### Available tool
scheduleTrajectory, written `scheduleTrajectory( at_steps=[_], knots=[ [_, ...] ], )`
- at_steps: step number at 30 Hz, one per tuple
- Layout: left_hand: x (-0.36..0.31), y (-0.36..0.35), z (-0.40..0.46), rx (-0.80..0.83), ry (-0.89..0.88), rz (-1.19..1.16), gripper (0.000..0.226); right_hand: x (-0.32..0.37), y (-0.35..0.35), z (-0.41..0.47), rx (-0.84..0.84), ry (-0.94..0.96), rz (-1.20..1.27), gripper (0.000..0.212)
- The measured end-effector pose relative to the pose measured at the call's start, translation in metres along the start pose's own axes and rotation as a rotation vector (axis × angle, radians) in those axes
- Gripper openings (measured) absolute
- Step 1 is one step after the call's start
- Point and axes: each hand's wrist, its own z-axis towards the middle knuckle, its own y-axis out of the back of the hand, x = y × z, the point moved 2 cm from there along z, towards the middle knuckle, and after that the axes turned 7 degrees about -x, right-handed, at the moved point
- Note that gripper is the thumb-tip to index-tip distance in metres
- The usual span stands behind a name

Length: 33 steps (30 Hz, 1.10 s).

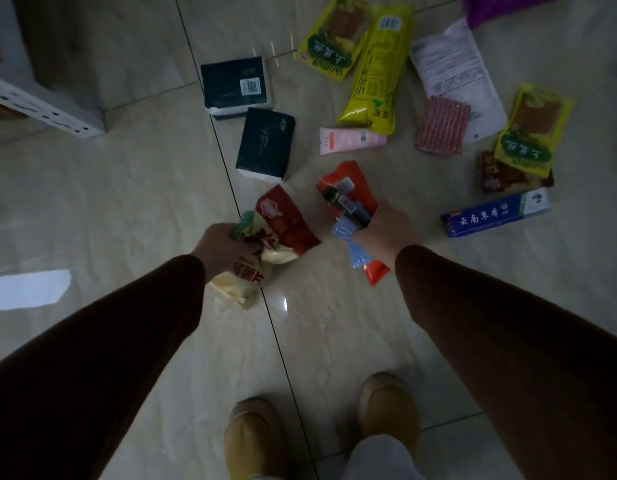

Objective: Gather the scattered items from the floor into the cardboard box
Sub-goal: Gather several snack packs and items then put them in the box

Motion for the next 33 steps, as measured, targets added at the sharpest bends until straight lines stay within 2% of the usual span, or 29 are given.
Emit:
scheduleTrajectory(
  at_steps=[3,5,7,8,10,12,16,20,25,33],
  knots=[
    [-0.044,0.012,-0.015,0.106,-0.073,-0.151,0.035,-0.019,0.004,-0.021,-0.005,-0.111,0.215,0.046],
    [-0.077,0.019,-0.005,0.081,-0.13,-0.143,0.036,-0.026,0.008,-0.03,-0.035,-0.123,0.303,0.045],
    [-0.107,0.022,0.018,-0.032,-0.168,-0.077,0.053,-0.029,0.012,-0.032,-0.045,-0.107,0.348,0.044],
    [-0.118,0.022,0.032,-0.126,-0.18,0.0,0.064,-0.03,0.014,-0.031,-0.043,-0.098,0.364,0.043],
    [-0.135,0.018,0.055,-0.271,-0.248,0.205,0.073,-0.032,0.014,-0.023,-0.036,-0.084,0.387,0.044],
    [-0.141,0.01,0.075,-0.317,-0.287,0.255,0.082,-0.035,0.012,-0.013,-0.03,-0.062,0.392,0.044],
    [-0.129,0.002,0.1,-0.257,-0.175,-0.124,0.11,-0.043,0.004,-0.001,-0.029,-0.041,0.386,0.045],
    [-0.123,-0.003,0.106,-0.259,-0.073,0.005,0.13,-0.051,-0.006,0.0,-0.029,-0.05,0.426,0.048],
    [-0.117,-0.034,0.058,-0.206,-0.145,0.002,0.094,-0.064,0.0,-0.022,-0.013,-0.125,0.469,0.047],
    [-0.108,-0.073,-0.114,-0.021,-0.141,-0.035,0.076,-0.107,0.085,-0.142,-0.069,-0.325,0.547,0.044]
  ],
)
